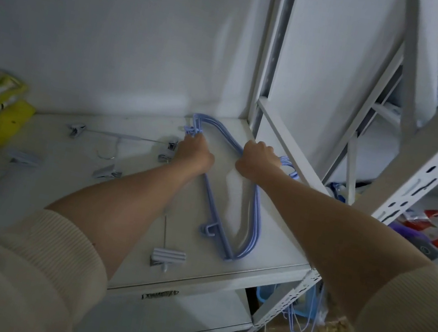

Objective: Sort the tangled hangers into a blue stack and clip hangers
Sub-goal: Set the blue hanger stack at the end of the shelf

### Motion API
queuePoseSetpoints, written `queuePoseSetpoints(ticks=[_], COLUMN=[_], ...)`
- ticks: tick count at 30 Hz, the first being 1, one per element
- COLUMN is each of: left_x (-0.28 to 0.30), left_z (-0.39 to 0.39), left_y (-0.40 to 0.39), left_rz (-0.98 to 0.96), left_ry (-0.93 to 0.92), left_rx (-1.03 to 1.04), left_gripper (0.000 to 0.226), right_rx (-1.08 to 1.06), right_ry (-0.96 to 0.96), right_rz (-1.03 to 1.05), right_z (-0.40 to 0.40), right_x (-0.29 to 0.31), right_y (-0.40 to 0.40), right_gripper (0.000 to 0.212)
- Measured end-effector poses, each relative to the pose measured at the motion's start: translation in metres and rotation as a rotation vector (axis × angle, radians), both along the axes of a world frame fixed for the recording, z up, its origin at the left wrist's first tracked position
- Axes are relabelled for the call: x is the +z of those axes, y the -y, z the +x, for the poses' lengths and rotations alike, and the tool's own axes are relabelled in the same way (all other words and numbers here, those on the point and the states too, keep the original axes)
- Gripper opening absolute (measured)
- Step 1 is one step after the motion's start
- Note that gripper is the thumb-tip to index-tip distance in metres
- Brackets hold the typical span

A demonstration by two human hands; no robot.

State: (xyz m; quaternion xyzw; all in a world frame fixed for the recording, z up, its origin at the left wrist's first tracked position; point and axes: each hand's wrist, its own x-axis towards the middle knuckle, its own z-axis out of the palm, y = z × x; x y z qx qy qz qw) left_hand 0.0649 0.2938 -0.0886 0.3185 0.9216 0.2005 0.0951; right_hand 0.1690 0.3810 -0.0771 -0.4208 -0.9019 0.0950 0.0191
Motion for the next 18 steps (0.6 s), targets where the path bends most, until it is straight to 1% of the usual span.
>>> queuePoseSetpoints(ticks=[4, 7, 9, 12, 14, 18], left_x=[0.018, 0.035, 0.042, 0.045, 0.046, 0.043], left_z=[-0.015, -0.033, -0.051, -0.079, -0.095, -0.118], left_y=[0.023, 0.052, 0.078, 0.122, 0.151, 0.193], left_rz=[0.083, 0.128, 0.151, 0.159, 0.153, 0.121], left_ry=[-0.095, -0.172, -0.182, -0.173, -0.18, -0.174], left_rx=[-0.018, -0.033, -0.016, 0.057, 0.103, 0.132], left_gripper=[0.046, 0.038, 0.034, 0.034, 0.033, 0.028], right_rx=[0.066, 0.138, 0.197, 0.254, 0.337, 0.504], right_ry=[-0.061, -0.119, -0.132, -0.127, -0.082, 0.104], right_rz=[0.076, 0.142, 0.154, 0.117, 0.079, 0.021], right_z=[-0.01, -0.026, -0.039, -0.063, -0.08, -0.101], right_x=[0.019, 0.032, 0.042, 0.051, 0.047, 0.022], right_y=[0.014, 0.03, 0.047, 0.076, 0.093, 0.12], right_gripper=[0.03, 0.032, 0.032, 0.032, 0.03, 0.023])
